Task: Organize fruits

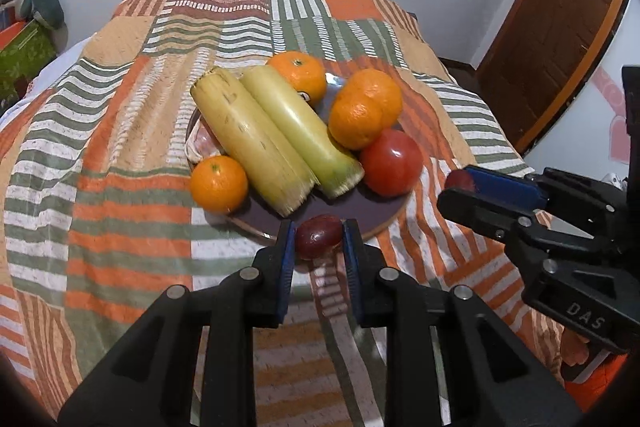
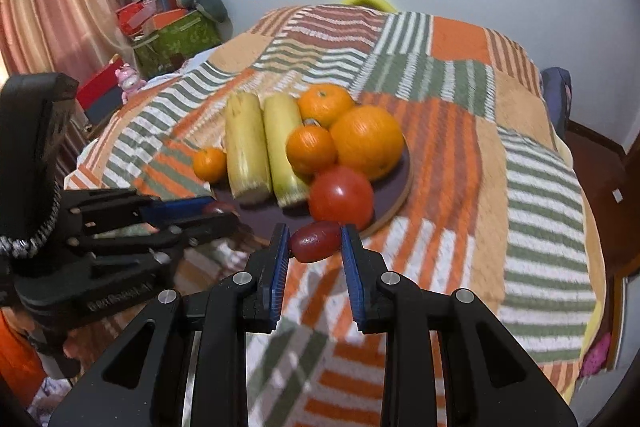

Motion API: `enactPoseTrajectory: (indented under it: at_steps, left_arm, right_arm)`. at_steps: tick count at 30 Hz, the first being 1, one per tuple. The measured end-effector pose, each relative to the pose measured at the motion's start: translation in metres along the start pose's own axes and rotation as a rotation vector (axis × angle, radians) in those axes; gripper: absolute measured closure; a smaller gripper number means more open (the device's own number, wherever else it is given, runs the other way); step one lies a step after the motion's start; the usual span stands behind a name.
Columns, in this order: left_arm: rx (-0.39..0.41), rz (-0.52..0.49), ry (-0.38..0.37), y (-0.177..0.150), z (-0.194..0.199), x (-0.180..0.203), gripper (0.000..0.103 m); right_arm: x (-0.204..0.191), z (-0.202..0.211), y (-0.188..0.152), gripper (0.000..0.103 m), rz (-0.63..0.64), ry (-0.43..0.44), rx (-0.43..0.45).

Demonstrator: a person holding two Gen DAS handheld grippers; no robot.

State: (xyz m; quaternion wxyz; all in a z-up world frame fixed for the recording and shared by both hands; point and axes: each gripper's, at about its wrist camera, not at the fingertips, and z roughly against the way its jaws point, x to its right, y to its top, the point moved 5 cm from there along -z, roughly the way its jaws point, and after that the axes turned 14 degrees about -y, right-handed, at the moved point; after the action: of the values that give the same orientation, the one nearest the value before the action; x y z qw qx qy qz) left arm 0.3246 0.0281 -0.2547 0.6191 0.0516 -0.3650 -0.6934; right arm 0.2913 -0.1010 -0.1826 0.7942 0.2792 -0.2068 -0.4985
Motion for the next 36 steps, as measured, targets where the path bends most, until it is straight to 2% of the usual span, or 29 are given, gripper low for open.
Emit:
enactPoseTrajectory:
  at_steps: [8,9,11,13,14,20,24,28,36]
  left_arm:
    - [0.001,0.015,-0.023,0.005,-0.012,-0.003,0.079]
    - [0.003,0.012,-0.024,0.006,-0.012,-0.003,0.076]
    - [0.003,0.006,-0.026,0.006,-0.012,-0.003,0.075]
    - [0.005,0.004,-0.023,0.006,-0.012,-0.003,0.074]
    - [0.006,0.004,-0.020,0.006,-0.011,-0.004,0.074]
    - [0.024,0.011,-0.018,0.006,0.000,-0.004,0.074]
    - [0.079,-0.006,0.009,0.010,0.029,0.006,0.074]
    - [0.176,-0.051,0.035,0.018,0.077,0.031,0.074]
    - [0.419,-0.166,0.066,0.019,0.197,0.101,0.074]
  right_arm:
    - [-0.008,-0.011,0.021,0.079,0.010,0.007,0.035]
    - [-0.008,-0.013,0.022,0.079,0.008,0.008,0.034]
    - [-0.006,-0.017,0.023,0.076,0.003,0.009,0.027]
    - [-0.005,-0.019,0.024,0.066,-0.005,0.009,0.023]
    - [-0.005,-0.020,0.024,0.064,-0.009,0.008,0.025]
    - [0.000,-0.010,0.025,0.063,-0.020,-0.010,0.041]
    - [0.008,0.012,0.028,0.063,-0.045,-0.022,0.070]
    - [0.013,0.049,0.033,0.063,-0.065,-0.041,0.132]
    - [0.012,0.166,0.039,0.063,-0.102,-0.073,0.340]
